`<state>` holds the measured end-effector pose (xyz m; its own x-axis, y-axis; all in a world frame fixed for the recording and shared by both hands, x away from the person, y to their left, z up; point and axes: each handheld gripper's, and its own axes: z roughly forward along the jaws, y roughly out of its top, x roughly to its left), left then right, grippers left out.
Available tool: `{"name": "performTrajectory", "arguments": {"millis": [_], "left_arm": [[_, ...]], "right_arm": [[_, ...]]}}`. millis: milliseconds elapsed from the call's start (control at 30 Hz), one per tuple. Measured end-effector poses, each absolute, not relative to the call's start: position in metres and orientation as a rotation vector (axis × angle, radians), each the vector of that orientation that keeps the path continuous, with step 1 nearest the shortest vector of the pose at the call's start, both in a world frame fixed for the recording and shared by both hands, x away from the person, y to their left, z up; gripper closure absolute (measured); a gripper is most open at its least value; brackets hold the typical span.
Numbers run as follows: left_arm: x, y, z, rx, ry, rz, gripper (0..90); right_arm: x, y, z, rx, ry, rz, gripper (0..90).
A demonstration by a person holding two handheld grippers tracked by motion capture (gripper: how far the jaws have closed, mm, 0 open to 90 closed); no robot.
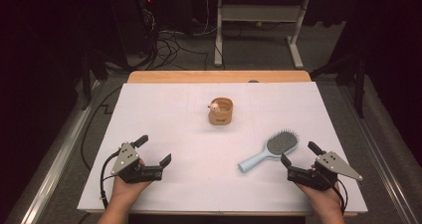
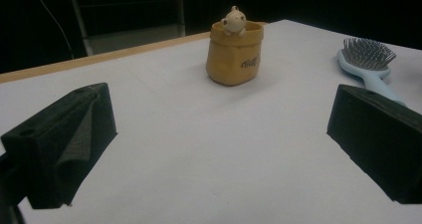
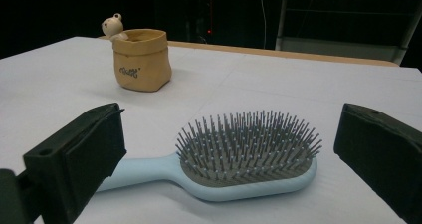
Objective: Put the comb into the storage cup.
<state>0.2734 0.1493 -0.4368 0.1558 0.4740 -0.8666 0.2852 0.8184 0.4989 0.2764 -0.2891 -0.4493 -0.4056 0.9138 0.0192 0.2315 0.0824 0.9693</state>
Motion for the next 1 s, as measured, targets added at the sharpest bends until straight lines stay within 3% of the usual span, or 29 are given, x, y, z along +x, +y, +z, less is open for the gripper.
{"name": "performTrajectory", "arguments": {"millis": [1000], "left_arm": [[0.2731, 0.1508, -0.4358, 0.649, 1.435, 0.14, 0.1]], "right_arm": [[0.2759, -0.2867, -0.4494, 1.147, 1.728, 1.35, 0.5]]}}
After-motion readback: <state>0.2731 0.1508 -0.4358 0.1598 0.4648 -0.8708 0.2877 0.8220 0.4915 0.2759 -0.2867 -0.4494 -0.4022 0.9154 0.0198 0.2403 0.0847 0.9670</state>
